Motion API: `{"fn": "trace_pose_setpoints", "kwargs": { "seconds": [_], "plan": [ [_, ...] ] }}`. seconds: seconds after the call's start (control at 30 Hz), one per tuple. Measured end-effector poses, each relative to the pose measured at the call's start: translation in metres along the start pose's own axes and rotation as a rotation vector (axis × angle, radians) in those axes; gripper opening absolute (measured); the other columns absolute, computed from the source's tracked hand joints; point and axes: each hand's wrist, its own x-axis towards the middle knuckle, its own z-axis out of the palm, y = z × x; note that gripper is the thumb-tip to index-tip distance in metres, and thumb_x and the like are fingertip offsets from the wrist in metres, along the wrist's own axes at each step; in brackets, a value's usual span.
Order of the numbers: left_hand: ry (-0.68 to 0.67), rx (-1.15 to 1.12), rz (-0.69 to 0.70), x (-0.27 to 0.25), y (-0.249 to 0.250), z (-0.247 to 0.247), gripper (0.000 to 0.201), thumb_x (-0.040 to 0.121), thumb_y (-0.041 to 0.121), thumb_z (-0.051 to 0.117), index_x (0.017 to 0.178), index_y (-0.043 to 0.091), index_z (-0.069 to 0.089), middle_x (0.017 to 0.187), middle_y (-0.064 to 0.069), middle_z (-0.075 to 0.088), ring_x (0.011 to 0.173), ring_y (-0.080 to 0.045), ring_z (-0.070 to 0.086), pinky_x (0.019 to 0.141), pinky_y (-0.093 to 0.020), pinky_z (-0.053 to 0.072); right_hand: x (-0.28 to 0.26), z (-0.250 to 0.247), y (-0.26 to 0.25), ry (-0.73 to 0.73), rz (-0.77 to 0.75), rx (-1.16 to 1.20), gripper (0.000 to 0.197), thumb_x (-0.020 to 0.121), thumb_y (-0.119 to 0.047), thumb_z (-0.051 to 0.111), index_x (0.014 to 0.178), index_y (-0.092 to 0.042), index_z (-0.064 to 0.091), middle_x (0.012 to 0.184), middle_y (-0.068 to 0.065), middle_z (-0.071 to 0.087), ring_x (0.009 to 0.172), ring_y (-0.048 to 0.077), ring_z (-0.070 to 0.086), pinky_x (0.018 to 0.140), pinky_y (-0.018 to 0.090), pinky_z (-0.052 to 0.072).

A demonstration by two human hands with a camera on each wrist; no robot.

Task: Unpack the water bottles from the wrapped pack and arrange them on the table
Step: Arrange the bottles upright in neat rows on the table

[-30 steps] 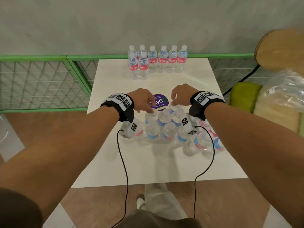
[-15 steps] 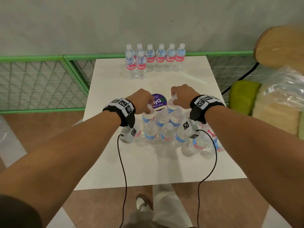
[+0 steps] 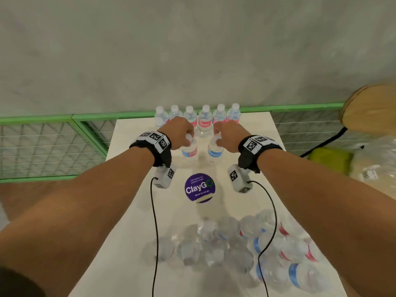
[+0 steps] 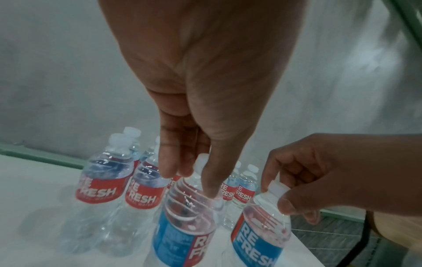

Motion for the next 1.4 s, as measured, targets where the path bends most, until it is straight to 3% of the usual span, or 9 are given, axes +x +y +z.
{"fn": "trace_pose_setpoints", "kwargs": {
  "seconds": [0.13, 0.43, 0.6, 0.7, 0.83, 1.03, 1.13, 1.23, 1.4],
  "plan": [
    [-0.022, 0.043, 0.001, 0.048, -0.010, -0.001, 0.016, 0.081, 0.015, 0.071, 0.096, 0.011, 0.075, 0.084, -0.004, 0.066, 0.079, -0.021, 0.058, 0.068, -0.027, 0.043, 0.046, 0.000, 0.006, -0.027, -0.012, -0.020, 0.031, 0.088, -0.023, 0.063, 0.117, -0.015, 0.055, 0.109, 0.011, 0.063, 0.098, 0.031, 0.060, 0.084, 0.045, 0.053],
    [-0.061, 0.128, 0.006, 0.098, -0.026, 0.005, 0.029, 0.080, 0.019, 0.074, 0.109, 0.019, 0.073, 0.102, -0.005, 0.067, 0.094, -0.027, 0.064, 0.081, -0.038, 0.053, 0.098, 0.005, 0.015, -0.007, -0.031, -0.037, 0.028, 0.087, -0.020, 0.061, 0.113, -0.012, 0.055, 0.099, 0.013, 0.062, 0.086, 0.033, 0.061, 0.071, 0.038, 0.052],
    [-0.056, 0.096, -0.008, 0.104, -0.032, 0.004, 0.029, 0.080, 0.015, 0.073, 0.108, 0.019, 0.073, 0.099, -0.006, 0.069, 0.093, -0.028, 0.065, 0.080, -0.039, 0.054, 0.107, 0.005, 0.016, 0.014, -0.024, 0.013, 0.028, 0.088, -0.021, 0.061, 0.116, -0.014, 0.056, 0.100, 0.012, 0.064, 0.088, 0.033, 0.062, 0.074, 0.041, 0.054],
    [-0.041, 0.089, -0.014, 0.103, -0.035, 0.006, 0.031, 0.081, 0.015, 0.073, 0.112, 0.019, 0.071, 0.103, -0.006, 0.065, 0.096, -0.027, 0.063, 0.080, -0.038, 0.052, 0.109, 0.008, 0.016, 0.006, -0.020, 0.039, 0.034, 0.089, -0.029, 0.064, 0.119, -0.016, 0.054, 0.105, 0.010, 0.065, 0.094, 0.031, 0.063, 0.078, 0.042, 0.054],
    [0.032, 0.117, -0.024, 0.101, -0.035, 0.011, 0.041, 0.081, 0.037, 0.075, 0.116, 0.020, 0.065, 0.106, -0.004, 0.061, 0.095, -0.026, 0.061, 0.082, -0.037, 0.050, 0.108, 0.012, 0.015, 0.064, 0.067, 0.016, 0.050, 0.089, -0.049, 0.062, 0.122, -0.013, 0.051, 0.101, 0.008, 0.059, 0.090, 0.029, 0.061, 0.072, 0.038, 0.052],
    [0.055, 0.196, -0.011, 0.099, -0.033, 0.009, 0.029, 0.087, 0.033, 0.070, 0.111, 0.017, 0.069, 0.105, -0.006, 0.067, 0.097, -0.028, 0.063, 0.084, -0.036, 0.046, 0.110, 0.013, 0.016, 0.065, 0.001, 0.003, 0.030, 0.092, -0.021, 0.060, 0.121, -0.016, 0.056, 0.106, 0.012, 0.062, 0.095, 0.034, 0.062, 0.078, 0.041, 0.054],
    [0.048, 0.189, -0.022, 0.099, -0.033, 0.010, 0.033, 0.086, 0.034, 0.071, 0.113, 0.016, 0.069, 0.105, -0.006, 0.066, 0.098, -0.027, 0.063, 0.087, -0.038, 0.049, 0.109, 0.013, 0.017, 0.076, 0.003, 0.033, 0.035, 0.088, -0.023, 0.061, 0.123, -0.022, 0.058, 0.111, 0.009, 0.060, 0.099, 0.030, 0.061, 0.081, 0.039, 0.052],
    [0.044, 0.185, -0.031, 0.098, -0.034, 0.010, 0.038, 0.085, 0.036, 0.073, 0.116, 0.016, 0.067, 0.108, -0.006, 0.065, 0.100, -0.027, 0.062, 0.088, -0.037, 0.047, 0.109, 0.019, 0.018, 0.101, 0.053, 0.059, 0.041, 0.087, -0.034, 0.066, 0.121, -0.014, 0.056, 0.109, 0.010, 0.061, 0.099, 0.030, 0.060, 0.078, 0.037, 0.049],
    [0.020, 0.176, -0.017, 0.097, -0.034, 0.006, 0.028, 0.085, 0.022, 0.072, 0.113, 0.018, 0.070, 0.105, -0.006, 0.066, 0.098, -0.028, 0.062, 0.085, -0.038, 0.050, 0.109, 0.022, 0.018, 0.111, 0.039, 0.124, 0.023, 0.088, -0.019, 0.062, 0.110, -0.013, 0.061, 0.098, 0.012, 0.067, 0.090, 0.033, 0.063, 0.070, 0.033, 0.048]
  ]
}}
